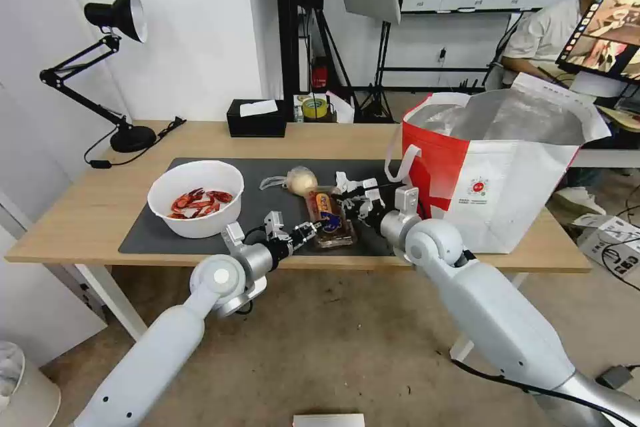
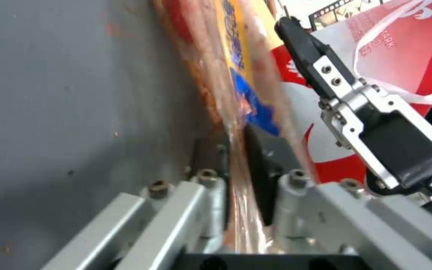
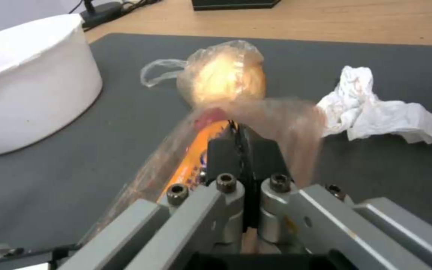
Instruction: Pick up the trash from the table and place it into the takeout bag.
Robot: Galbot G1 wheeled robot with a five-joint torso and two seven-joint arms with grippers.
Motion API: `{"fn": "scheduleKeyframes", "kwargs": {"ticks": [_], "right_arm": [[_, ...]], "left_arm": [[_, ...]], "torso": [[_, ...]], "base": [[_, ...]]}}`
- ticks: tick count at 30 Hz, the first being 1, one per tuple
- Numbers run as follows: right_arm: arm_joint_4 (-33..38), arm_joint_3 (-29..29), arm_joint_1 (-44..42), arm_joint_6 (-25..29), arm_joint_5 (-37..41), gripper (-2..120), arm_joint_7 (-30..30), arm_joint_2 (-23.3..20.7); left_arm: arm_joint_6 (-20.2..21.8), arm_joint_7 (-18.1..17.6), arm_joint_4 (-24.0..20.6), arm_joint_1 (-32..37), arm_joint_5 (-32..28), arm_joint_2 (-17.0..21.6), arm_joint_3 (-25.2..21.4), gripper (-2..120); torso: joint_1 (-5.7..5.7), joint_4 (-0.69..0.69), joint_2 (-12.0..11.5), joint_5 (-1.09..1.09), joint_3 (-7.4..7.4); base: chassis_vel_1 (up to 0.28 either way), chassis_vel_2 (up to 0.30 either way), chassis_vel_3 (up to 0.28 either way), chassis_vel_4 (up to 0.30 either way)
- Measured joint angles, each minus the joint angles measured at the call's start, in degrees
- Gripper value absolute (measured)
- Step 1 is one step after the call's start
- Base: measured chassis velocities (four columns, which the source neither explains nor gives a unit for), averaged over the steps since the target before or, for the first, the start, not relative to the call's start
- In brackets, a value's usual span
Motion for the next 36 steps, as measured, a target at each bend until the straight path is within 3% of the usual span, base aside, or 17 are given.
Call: {"fn": "scheduleKeyframes", "kwargs": {"ticks": [2,14,23,30,32,33,36], "right_arm": [[-0.01,0.07,-0.09,0.09,0.01,0,-0.03,0.00],[3.34,1.91,-0.87,2.29,2.50,0,-0.48,-1.41],[11.68,6.38,-8.72,11.52,0.68,0,-4.46,-5.95],[20.08,12.75,-19.75,15.37,-3.12,23,-3.61,-8.89],[23.48,15.54,-25.31,17.73,-6.54,34,-3.45,-9.84],[23.48,15.54,-25.31,17.73,-6.54,34,-3.45,-9.84],[26.44,18.63,-31.90,19.73,-9.72,50,-2.82,-9.66]], "left_arm": [[-0.03,0.00,-0.03,0.05,0.12,-0.01,0.01,0],[-0.17,0.03,-0.86,0.57,0.20,0.46,-0.83,0],[-0.36,0.08,-3.34,1.74,-0.08,2.25,-2.79,0],[-0.61,0.00,-5.44,2.38,-1.17,3.84,-4.84,0],[-0.80,-0.06,-6.41,2.20,-1.38,4.31,-5.50,0],[-0.80,-0.06,-6.41,2.20,-1.38,4.31,-5.50,0],[-1.10,-0.17,-7.60,1.69,-1.73,4.92,-5.66,0]], "torso": [[0.00,0.00,0.00,0.00,0.00],[0.00,0.01,0.00,0.00,0.00],[0.00,0.00,0.00,0.00,-0.01],[-0.01,0.00,0.00,0.00,-0.01],[0.00,0.01,0.01,-0.01,-0.01],[0.00,0.01,0.01,-0.01,-0.01],[0.00,0.00,0.01,0.01,-0.01]], "base": [[0.000,0.000,0.000,0.000],[0.000,0.000,0.000,0.000],[0.000,0.000,0.000,0.000],[0.000,0.000,0.000,0.000],[0.000,0.000,0.000,0.000],[0.000,0.000,0.000,0.000],[0.000,0.000,0.000,0.000]]}}
